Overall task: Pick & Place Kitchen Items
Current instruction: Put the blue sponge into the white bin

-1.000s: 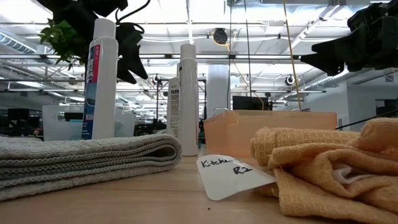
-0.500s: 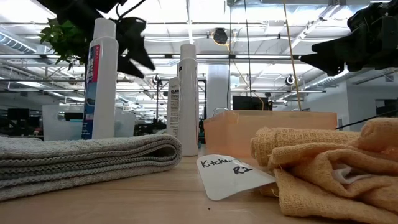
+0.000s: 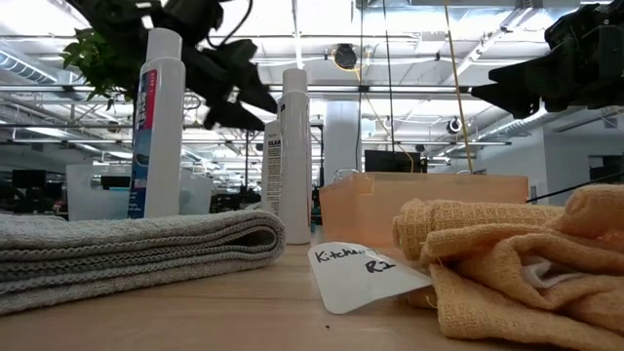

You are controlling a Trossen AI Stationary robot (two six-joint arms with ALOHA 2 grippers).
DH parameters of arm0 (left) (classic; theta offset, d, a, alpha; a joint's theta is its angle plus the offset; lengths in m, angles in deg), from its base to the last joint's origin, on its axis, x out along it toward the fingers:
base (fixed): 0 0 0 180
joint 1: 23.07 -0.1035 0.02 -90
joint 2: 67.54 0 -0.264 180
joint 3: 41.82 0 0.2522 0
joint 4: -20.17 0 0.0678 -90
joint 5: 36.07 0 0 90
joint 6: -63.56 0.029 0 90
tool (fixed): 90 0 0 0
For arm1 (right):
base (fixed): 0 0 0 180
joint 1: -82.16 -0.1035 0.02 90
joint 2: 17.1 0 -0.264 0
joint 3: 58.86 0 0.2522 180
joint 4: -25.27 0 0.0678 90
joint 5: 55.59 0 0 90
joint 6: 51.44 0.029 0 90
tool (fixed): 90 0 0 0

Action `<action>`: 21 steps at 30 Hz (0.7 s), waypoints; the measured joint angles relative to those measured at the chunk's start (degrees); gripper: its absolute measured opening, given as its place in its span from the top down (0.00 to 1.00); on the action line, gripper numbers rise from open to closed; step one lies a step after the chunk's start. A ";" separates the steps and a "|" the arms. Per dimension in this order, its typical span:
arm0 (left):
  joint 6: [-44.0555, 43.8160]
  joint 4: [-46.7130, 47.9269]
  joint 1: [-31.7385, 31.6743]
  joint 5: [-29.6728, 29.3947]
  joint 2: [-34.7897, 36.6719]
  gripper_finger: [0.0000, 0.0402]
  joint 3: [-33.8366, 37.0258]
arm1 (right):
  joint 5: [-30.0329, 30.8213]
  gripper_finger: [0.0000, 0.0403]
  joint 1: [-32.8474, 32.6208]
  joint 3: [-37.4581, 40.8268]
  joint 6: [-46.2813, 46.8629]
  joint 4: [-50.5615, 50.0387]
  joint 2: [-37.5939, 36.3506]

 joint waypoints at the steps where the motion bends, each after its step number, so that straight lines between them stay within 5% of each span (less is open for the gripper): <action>1: -0.03 -1.74 -0.21 0.79 -1.26 0.30 0.00 | 0.00 0.31 0.00 -0.01 0.01 0.00 0.00; 10: -0.07 -7.16 -1.71 1.71 -11.37 0.30 -0.95 | 0.00 0.31 0.00 0.00 -0.01 0.00 0.02; 21: 7.86 6.69 -0.49 1.09 -22.82 0.30 -14.32 | 0.00 0.31 0.00 -0.01 0.00 0.00 0.02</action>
